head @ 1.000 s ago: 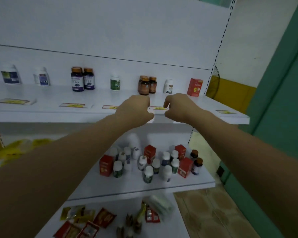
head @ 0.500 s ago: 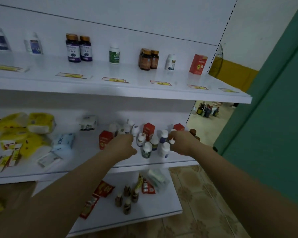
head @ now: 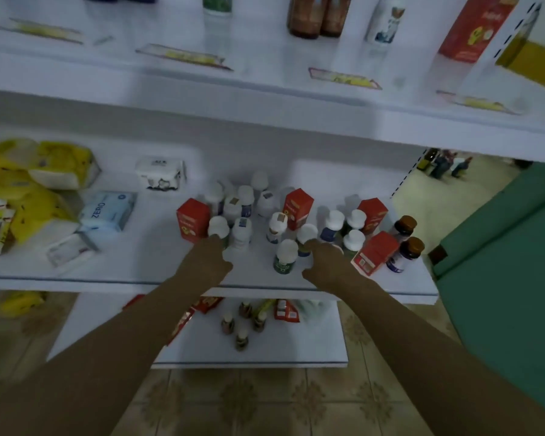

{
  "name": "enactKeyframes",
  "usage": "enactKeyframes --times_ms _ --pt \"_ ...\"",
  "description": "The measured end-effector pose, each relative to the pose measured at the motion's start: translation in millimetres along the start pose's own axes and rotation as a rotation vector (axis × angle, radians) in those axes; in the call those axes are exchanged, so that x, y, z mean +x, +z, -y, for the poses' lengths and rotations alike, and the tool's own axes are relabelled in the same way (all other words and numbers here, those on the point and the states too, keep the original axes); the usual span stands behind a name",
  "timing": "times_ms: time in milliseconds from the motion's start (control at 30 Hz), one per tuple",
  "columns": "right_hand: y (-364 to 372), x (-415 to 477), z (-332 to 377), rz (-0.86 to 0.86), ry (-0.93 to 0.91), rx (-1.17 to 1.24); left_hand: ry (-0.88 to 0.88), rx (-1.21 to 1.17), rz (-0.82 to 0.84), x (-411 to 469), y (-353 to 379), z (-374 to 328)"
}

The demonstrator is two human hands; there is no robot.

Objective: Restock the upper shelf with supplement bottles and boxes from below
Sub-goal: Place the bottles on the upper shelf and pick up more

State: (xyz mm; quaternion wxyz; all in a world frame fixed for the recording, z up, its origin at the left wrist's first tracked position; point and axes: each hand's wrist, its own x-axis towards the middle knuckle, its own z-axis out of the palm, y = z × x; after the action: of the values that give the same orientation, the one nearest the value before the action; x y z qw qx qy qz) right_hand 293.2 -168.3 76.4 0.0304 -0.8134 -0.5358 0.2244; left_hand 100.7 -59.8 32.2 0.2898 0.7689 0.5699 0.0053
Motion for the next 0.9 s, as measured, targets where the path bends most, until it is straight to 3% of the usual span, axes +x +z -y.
enactKeyframes --times_ms 233,567,700,900 --pt "38.8 62.3 -0.9 0.038 0.005 0.086 -0.043 -0.058 -0.1 50.5 1.3 4.0" --pt "68.1 78.7 -4.3 -0.092 0.026 0.206 0.057 0.204 -0.095 80.0 13.0 6.2" --pt "59.1 69.2 -4.2 -0.054 0.068 0.369 0.038 0.088 -0.11 63.5 11.7 9.3" --pt "20.4 39.4 18.3 0.028 -0.059 0.667 0.057 -0.299 -0.048 21.5 -17.1 1.9"
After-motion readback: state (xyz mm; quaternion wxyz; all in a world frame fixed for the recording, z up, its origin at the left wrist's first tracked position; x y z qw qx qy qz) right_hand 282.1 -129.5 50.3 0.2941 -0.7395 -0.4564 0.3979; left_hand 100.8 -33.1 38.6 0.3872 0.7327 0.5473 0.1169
